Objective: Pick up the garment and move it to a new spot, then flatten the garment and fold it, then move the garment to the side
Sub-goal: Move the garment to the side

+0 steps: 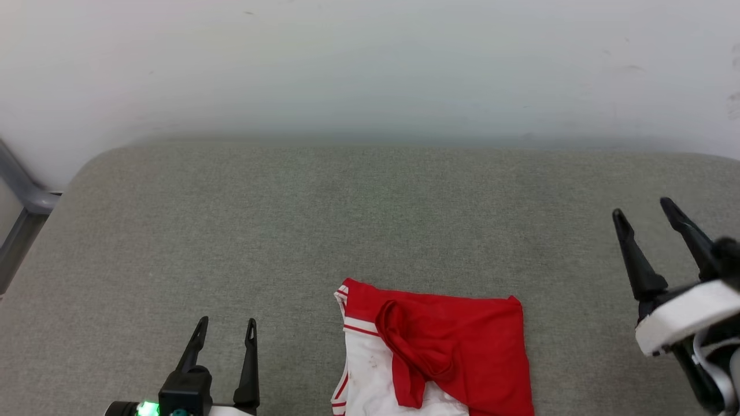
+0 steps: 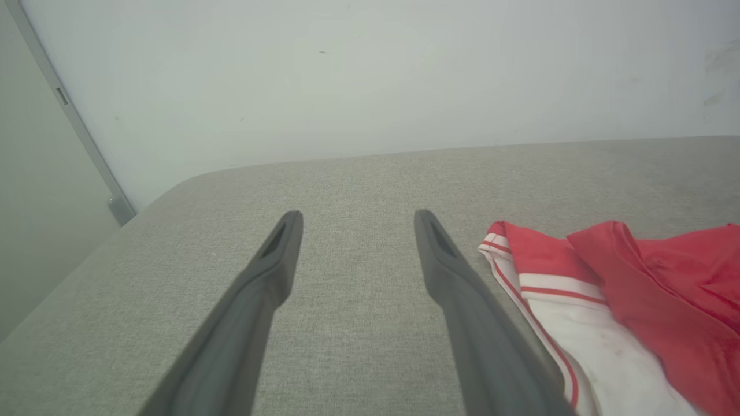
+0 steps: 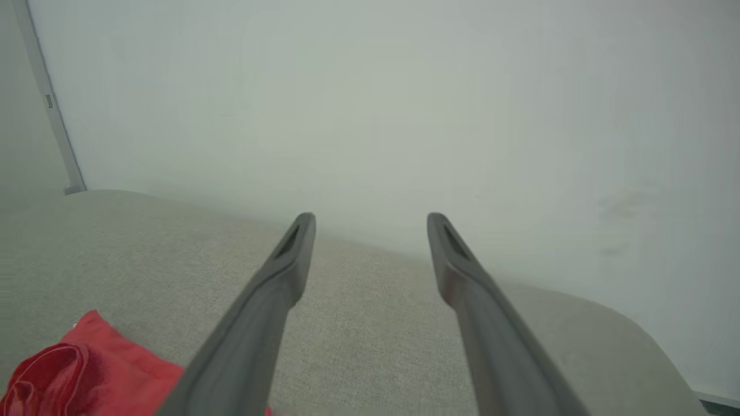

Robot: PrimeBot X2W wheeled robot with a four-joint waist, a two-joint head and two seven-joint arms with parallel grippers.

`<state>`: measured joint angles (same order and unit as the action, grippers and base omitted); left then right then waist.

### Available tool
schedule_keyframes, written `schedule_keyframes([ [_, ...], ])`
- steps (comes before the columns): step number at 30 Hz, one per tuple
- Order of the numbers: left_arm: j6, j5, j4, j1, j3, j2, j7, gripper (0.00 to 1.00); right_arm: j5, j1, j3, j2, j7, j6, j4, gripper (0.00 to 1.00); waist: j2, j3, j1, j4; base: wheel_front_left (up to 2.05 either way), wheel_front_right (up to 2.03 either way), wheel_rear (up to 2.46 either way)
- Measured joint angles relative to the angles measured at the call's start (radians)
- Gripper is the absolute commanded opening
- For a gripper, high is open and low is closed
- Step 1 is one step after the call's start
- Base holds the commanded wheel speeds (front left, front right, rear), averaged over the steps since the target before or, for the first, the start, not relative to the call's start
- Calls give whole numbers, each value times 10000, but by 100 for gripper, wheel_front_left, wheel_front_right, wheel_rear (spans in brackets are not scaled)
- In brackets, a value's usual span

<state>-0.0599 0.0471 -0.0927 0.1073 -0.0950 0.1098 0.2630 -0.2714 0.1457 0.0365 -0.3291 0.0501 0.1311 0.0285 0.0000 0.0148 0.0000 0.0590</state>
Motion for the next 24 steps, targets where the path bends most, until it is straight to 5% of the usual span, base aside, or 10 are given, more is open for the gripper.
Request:
schedule_keyframes([
  [8, 15, -2, -23, -113, -130, -79, 0, 100, -3200, 1039, 1835, -1778, -4004, 0, 518, 100, 0, -102, 0, 223, 0, 0, 0],
  [13, 21, -6, -4, -276, -228, -142, 0, 100, -4773, 1052, 2644, -2259, -6174, 0, 984, 100, 0, -286, 0, 399, 0, 0, 0],
  [24, 79, -31, -46, -779, -384, -234, 0, 100, -6209, 1001, 3333, -1868, -7223, -2, 2052, 100, 0, -1066, 0, 919, 0, 0, 0],
])
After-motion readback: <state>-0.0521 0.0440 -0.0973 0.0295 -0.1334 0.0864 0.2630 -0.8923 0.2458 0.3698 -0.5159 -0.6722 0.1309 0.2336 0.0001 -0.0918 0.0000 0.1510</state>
